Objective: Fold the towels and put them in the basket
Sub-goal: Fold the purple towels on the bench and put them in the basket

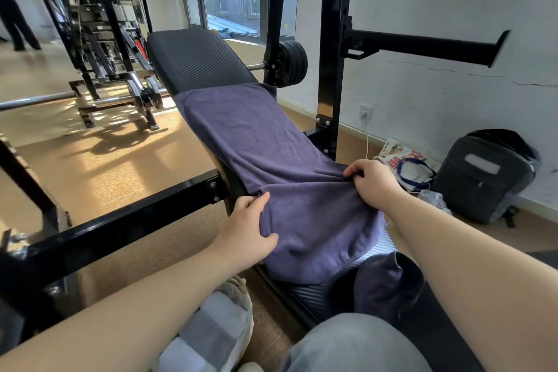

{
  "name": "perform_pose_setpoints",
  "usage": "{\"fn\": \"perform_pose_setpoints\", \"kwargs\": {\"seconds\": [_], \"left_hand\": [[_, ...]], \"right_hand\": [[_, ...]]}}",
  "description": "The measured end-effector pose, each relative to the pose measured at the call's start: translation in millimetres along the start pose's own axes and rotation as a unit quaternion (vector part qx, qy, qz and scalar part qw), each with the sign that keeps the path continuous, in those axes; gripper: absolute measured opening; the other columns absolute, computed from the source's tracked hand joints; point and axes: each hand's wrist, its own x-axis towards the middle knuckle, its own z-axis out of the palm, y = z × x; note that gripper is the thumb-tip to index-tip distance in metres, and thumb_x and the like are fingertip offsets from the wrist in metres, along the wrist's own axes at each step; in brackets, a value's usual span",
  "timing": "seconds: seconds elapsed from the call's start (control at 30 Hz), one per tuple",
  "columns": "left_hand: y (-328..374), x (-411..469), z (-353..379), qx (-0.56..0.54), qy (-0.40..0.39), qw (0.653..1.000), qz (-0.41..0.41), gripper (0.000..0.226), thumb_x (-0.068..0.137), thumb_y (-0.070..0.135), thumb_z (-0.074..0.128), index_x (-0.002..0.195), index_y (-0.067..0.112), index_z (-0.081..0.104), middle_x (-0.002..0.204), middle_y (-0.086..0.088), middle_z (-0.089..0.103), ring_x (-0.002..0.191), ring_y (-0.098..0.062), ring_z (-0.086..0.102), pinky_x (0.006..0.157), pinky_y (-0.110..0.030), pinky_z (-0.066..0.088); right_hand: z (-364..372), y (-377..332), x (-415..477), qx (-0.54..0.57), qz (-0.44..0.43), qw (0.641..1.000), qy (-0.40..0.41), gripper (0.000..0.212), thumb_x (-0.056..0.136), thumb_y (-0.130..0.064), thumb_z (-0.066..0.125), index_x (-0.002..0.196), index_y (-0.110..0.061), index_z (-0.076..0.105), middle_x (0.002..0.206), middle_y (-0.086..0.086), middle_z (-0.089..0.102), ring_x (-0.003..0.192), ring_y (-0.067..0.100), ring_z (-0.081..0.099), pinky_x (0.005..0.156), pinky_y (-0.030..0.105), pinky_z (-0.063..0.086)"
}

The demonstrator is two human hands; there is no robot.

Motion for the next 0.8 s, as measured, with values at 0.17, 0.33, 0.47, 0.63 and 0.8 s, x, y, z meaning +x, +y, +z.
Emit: {"fn": "perform_pose_setpoints", "kwargs": {"seconds": [0.17,0.33,0.47,0.63,0.8], "left_hand": [[-8.7,-3.2,6.1,-0.071,0.065,0.995,0.005,0.077,0.080,0.030,0.080,0.149,0.023,0.049,0.125,0.011,0.039,0.111,-0.002,0.046,0.095,-0.006,0.028],[-12.0,-11.3,4.1,-0.120,0.119,0.986,-0.003,0.063,0.078,0.021,0.083,0.136,0.022,0.058,0.120,0.010,0.041,0.109,-0.013,0.055,0.101,-0.028,0.045],[-13.9,-20.4,5.6,-0.115,0.145,0.983,0.015,0.068,0.077,0.022,0.084,0.138,0.025,0.054,0.118,0.017,0.038,0.089,-0.007,0.057,0.090,-0.023,0.048],[-13.2,-27.6,22.0,-0.072,0.067,0.995,0.009,0.071,0.084,0.030,0.076,0.148,0.026,0.047,0.121,0.018,0.036,0.071,0.002,0.067,0.080,-0.016,0.044],[-14.8,-20.4,20.9,-0.008,0.072,0.997,-0.038,0.065,0.079,0.062,0.052,0.138,0.035,0.056,0.109,0.013,0.053,0.094,-0.013,0.058,0.082,-0.029,0.043]], "right_hand": [[6.6,8.8,2.2,-0.125,-0.046,0.989,-0.072,0.066,0.085,-0.009,0.060,0.149,-0.011,0.049,0.155,0.009,0.044,0.137,0.029,0.047,0.113,0.029,0.033],[12.5,16.0,-1.5,-0.171,-0.053,0.973,-0.147,0.094,0.079,-0.012,0.061,0.162,-0.015,0.017,0.166,-0.004,0.011,0.137,0.031,0.046,0.109,0.033,0.042],[11.8,18.6,-1.2,-0.219,-0.048,0.962,-0.158,0.100,0.080,-0.010,0.056,0.163,-0.022,0.002,0.166,-0.008,0.006,0.122,0.041,0.055,0.098,0.038,0.048],[8.5,25.2,5.3,-0.254,-0.013,0.960,-0.119,0.095,0.086,-0.009,0.053,0.163,-0.022,-0.001,0.169,-0.005,0.000,0.127,0.041,0.055,0.102,0.045,0.049],[16.5,27.5,0.4,-0.271,0.069,0.941,-0.192,0.087,0.093,-0.013,0.053,0.163,-0.025,0.004,0.168,0.009,-0.018,0.143,0.044,0.038,0.111,0.047,0.042]]}}
